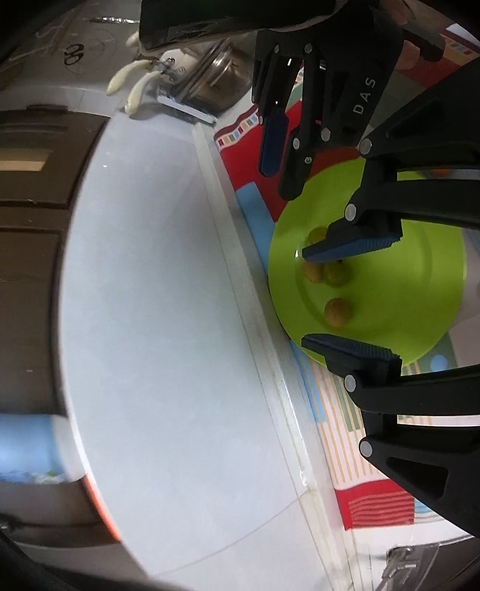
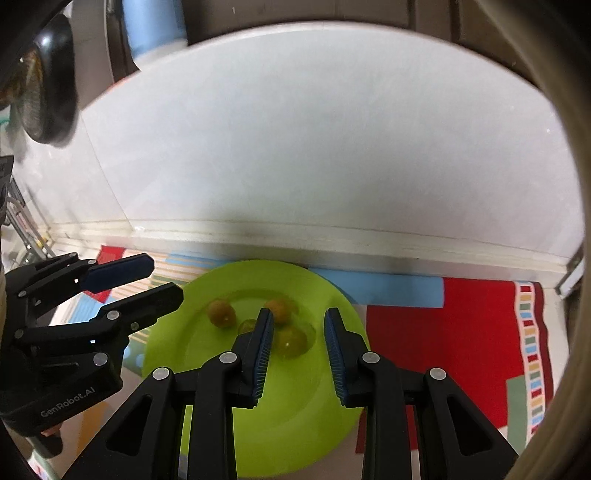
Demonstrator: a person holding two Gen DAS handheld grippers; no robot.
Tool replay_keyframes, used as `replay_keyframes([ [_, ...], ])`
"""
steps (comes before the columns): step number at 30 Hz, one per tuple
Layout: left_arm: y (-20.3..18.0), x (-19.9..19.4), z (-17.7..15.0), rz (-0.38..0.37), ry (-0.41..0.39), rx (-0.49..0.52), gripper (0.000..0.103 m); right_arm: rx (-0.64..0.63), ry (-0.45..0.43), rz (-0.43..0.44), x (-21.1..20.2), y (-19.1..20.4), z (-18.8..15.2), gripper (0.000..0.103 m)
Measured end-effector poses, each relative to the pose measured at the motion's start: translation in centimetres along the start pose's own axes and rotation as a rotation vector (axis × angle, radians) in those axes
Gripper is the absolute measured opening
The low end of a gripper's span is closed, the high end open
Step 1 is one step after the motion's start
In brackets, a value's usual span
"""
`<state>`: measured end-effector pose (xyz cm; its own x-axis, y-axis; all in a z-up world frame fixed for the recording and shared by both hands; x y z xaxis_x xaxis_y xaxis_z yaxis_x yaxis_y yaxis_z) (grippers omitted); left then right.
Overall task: Organize fruits
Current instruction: 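Lower both fruits onto the plate and open both grippers, then withdraw both open grippers from the plate toward the remaining fruits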
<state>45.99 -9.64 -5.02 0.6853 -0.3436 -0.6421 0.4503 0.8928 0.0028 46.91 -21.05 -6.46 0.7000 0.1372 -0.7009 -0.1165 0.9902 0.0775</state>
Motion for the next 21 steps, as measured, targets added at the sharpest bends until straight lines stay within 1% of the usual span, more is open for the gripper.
replay_keyframes([
  [2,-0.2,-1.5,0.1,-0.002,-0.027,-0.001,0.041,0.005,-0.024,0.0,-1.2,0.2,0.0,0.035],
  [3,-0.3,-2.2,0.1,-0.005,-0.037,-0.004,0.044,0.008,-0.037,-0.001,-1.9,0.2,0.0,0.039],
  [4,-0.4,-2.9,0.1,-0.008,-0.047,-0.006,0.046,0.01,-0.055,-0.006,-2.8,0.4,0.1,0.039],
  [8,-0.7,-5.8,0.0,-0.011,-0.088,-0.001,0.046,0.009,-0.104,-0.02,-5.8,1.2,-0.1,0.039],
  [11,-0.8,-7.9,-0.2,-0.009,-0.114,-0.008,0.049,0.017,-0.132,-0.021,-7.9,1.8,-0.5,0.041],
  [12,-0.8,-8.6,-0.4,-0.009,-0.119,-0.009,0.05,0.021,-0.143,-0.028,-8.6,2.0,-0.7,0.042],
  [17,-1.6,-11.4,-1.5,-0.011,-0.148,0.013,0.05,0.015,-0.183,-0.049,-11.9,3.4,-1.8,0.042],
  [21,-2.2,-13.4,-2.6,-0.012,-0.172,0.024,0.055,0.021,-0.205,-0.05,-14.3,4.6,-3.1,0.042],
])
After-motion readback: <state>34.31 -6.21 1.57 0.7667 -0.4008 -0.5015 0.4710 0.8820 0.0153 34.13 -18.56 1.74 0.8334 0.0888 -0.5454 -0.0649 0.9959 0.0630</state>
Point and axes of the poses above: each gripper's, at about its wrist camera, not at the fingertips, and x roughly the way its jaws point, y to its left, z to its top, the point moved 5 cm from there along x, roughly the way its jaws point, and after that the axes turned 2 degrees about -y, right-handed, at the moved point
